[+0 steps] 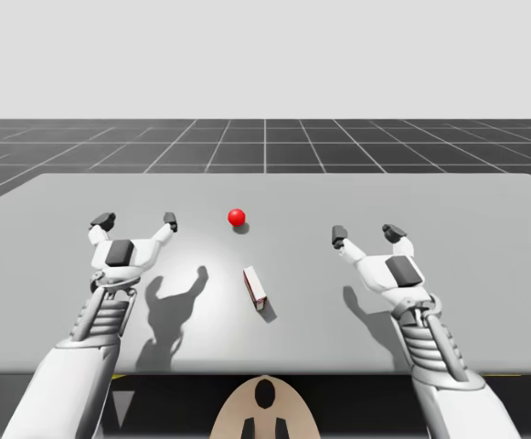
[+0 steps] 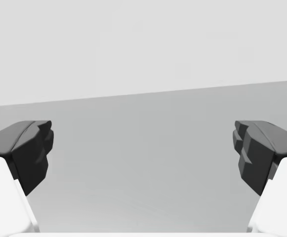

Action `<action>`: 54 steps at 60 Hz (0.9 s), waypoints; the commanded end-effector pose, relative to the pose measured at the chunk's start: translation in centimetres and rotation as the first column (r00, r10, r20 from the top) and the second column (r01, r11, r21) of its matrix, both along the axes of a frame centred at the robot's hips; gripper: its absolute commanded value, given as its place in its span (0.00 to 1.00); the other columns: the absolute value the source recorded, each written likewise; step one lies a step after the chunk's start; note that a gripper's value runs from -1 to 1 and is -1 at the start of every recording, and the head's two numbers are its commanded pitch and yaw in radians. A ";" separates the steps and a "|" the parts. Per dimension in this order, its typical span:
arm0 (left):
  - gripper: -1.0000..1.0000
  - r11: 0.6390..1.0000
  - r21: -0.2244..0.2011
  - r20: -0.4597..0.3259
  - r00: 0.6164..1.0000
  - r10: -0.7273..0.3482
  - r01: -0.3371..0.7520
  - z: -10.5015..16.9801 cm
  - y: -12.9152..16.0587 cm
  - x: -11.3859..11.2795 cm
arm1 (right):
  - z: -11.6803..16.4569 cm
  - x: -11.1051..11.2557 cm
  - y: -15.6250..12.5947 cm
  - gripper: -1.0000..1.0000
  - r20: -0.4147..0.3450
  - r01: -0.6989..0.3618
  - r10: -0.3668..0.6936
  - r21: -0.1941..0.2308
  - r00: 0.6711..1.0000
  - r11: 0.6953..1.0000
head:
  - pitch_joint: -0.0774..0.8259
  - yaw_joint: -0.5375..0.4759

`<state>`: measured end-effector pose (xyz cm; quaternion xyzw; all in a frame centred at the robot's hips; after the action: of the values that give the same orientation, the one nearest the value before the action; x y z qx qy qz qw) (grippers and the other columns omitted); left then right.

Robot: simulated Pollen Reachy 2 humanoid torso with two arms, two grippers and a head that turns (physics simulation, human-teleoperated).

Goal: Watch the red light. When it turns green, pick up the object.

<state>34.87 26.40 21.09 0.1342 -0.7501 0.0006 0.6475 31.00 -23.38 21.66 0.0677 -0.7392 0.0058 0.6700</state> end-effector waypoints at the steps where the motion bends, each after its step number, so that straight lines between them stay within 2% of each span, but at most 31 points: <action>1: 0.00 1.000 -0.003 -0.004 1.000 0.012 -0.012 0.0 0.1 0.1 | -0.4 -0.6 1.1 0.00 -0.022 0.000 0.002 0.080 1.000 0.997 | 0.09 0.53; 2: 0.00 1.000 -0.003 -0.005 1.000 0.012 -0.012 0.0 0.1 0.1 | -0.3 -0.6 1.1 0.00 -0.037 -0.031 0.034 0.094 0.999 0.995 | 0.09 0.53; 7: 0.00 1.000 -0.002 -0.005 1.000 0.012 -0.012 0.0 0.0 0.0 | 0.1 -0.6 1.5 0.00 -0.026 -0.006 0.008 0.101 1.000 0.995 | 0.10 0.53; 10: 0.00 1.000 -0.001 -0.005 1.000 0.013 -0.013 0.0 0.0 0.0 | 0.1 -0.6 1.5 0.00 -0.036 -0.013 0.016 0.082 0.999 0.997 | 0.11 0.53; 13: 0.00 1.000 0.000 -0.006 1.000 0.015 -0.015 0.0 0.0 0.0 | 0.0 -0.4 1.4 0.00 -0.049 0.003 0.001 0.094 0.999 0.996 | 0.13 0.53; 19: 0.00 1.000 0.001 -0.007 1.000 0.017 -0.017 0.0 0.0 0.0 | -0.2 -0.2 1.1 0.00 -0.047 0.018 -0.015 0.074 0.999 0.997 | 0.21 0.54; 24: 0.00 1.000 -0.003 -0.009 1.000 0.016 -0.016 0.0 0.0 0.0 | -0.2 -0.1 1.0 0.00 -0.038 0.032 -0.030 0.064 0.999 0.997 | 0.31 0.55; 32: 0.00 1.000 0.004 -0.010 1.000 0.012 -0.012 -0.1 0.0 0.1 | -0.3 -0.1 1.0 0.00 -0.036 0.030 -0.027 0.062 0.999 0.998 | 0.42 0.57; 54: 0.00 1.000 0.024 -0.015 1.000 0.008 -0.008 -0.2 0.0 0.2 | -0.3 -0.1 1.1 0.00 -0.035 0.014 -0.012 0.056 0.999 0.998 | 0.56 0.64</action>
<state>35.01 26.41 20.90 0.1435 -0.7449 -0.0041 0.6516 31.00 -22.88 21.60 0.0709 -0.7299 -0.0154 0.6797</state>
